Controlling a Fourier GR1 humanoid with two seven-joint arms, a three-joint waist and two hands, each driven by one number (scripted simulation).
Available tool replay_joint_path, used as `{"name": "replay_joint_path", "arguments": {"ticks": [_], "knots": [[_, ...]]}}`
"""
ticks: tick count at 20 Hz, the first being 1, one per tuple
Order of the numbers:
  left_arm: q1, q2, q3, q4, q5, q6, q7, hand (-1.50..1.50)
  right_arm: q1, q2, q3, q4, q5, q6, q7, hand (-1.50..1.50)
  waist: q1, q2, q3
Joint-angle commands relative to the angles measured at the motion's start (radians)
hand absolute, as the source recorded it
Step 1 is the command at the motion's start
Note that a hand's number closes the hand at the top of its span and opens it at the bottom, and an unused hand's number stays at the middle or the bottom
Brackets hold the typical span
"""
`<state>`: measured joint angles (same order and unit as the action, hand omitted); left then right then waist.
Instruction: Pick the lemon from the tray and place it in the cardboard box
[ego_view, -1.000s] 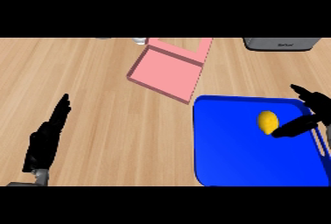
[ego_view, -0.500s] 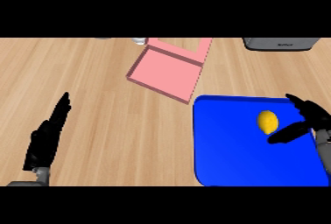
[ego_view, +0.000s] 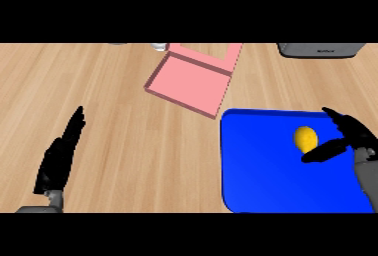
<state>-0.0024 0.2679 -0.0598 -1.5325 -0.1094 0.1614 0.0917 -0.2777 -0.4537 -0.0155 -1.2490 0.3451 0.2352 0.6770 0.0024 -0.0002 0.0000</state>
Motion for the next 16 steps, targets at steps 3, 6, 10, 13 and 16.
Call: {"name": "replay_joint_path", "arguments": {"ticks": [3, 6, 10, 13, 16], "knots": [[0.009, -0.055, -0.006, 0.001, -0.065, 0.01, 0.01, 0.0, 0.026, 0.075, 0.008, -0.029, 0.073, -0.037, 0.015, -1.5, -0.002, 0.0, 0.0], [0.003, -0.051, 0.027, -0.016, -0.065, -0.036, 0.014, 0.0, 0.016, 0.073, -0.044, 0.049, 0.085, -0.026, -0.066, -1.5, 0.0, 0.0, 0.0], [-0.03, 0.004, 0.118, 0.067, 0.007, -0.117, -0.047, 0.0, 0.033, 0.126, 0.003, -0.025, 0.117, -0.038, 0.014, -1.5, -0.003, 0.0, 0.0], [0.051, -0.008, 0.104, -0.052, -0.017, -0.13, -0.01, 0.0, -0.003, 0.141, -0.014, 0.041, 0.144, -0.047, 0.002, -1.5, 0.001, 0.0, 0.0], [0.007, -0.033, 0.115, -0.048, -0.027, -0.128, 0.022, 0.0, -0.007, 0.127, -0.044, 0.12, 0.147, -0.034, -0.102, -1.5, 0.001, 0.0, 0.0]]}}
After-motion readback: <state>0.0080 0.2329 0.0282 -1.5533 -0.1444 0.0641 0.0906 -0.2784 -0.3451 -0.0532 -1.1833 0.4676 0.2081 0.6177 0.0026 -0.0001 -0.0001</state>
